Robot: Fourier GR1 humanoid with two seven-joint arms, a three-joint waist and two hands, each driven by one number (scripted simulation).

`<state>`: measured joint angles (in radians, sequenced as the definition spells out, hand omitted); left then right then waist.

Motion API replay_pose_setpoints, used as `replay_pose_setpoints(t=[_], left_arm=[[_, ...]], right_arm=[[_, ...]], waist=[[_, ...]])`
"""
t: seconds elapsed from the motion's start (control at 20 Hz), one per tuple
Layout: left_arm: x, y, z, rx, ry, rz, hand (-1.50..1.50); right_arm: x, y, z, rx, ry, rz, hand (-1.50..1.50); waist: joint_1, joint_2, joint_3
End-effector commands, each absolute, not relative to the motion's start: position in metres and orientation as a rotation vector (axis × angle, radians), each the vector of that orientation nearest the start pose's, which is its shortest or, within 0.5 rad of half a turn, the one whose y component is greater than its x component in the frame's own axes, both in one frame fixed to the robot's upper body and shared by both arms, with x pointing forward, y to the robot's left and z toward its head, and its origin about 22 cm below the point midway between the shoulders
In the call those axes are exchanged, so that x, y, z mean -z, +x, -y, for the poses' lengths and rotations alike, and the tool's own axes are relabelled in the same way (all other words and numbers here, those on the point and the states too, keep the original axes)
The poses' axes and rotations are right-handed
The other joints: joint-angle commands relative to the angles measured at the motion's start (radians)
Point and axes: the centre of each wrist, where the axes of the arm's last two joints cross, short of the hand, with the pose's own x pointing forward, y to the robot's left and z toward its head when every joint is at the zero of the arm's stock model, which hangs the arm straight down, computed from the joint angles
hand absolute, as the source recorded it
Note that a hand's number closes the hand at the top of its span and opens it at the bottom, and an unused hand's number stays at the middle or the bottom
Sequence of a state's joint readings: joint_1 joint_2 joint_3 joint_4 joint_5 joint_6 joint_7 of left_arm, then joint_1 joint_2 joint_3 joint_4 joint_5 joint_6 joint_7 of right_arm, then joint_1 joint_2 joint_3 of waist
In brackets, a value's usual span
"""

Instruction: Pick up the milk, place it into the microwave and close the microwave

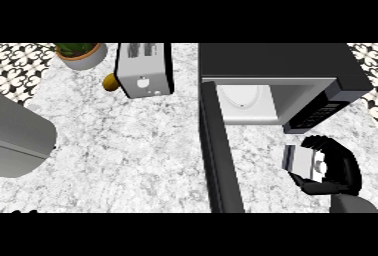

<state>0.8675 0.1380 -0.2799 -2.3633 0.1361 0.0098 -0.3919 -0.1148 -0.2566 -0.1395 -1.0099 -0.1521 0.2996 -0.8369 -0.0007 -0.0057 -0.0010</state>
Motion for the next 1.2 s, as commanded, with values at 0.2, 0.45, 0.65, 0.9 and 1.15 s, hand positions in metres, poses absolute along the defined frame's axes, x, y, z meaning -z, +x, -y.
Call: replay_pose_setpoints(t=[0.2,0.45,0.65,0.9,1.15], left_arm=[[-0.088,0.056,-0.249,-0.147,-0.022,1.922,-1.50],[-0.076,0.049,-0.254,-0.128,-0.018,1.913,-1.50],[-0.099,0.042,-0.253,-0.143,-0.021,1.926,-1.50],[-0.073,0.059,-0.261,-0.127,-0.010,1.934,-1.50],[-0.077,0.056,-0.254,-0.088,-0.065,1.931,-1.50]], right_arm=[[0.007,0.269,0.298,-0.146,0.085,2.046,1.50],[-0.002,0.284,0.280,-0.159,0.001,1.996,1.50],[-0.003,0.323,0.265,-0.191,-0.036,1.958,1.50],[-0.017,0.359,0.245,-0.230,-0.021,1.952,1.50],[-0.021,0.382,0.239,-0.230,-0.051,1.937,1.50]], waist=[[-0.001,0.003,0.000],[0.010,0.003,0.001],[0.023,0.006,0.001],[0.020,0.008,0.001],[0.049,0.016,0.002]])
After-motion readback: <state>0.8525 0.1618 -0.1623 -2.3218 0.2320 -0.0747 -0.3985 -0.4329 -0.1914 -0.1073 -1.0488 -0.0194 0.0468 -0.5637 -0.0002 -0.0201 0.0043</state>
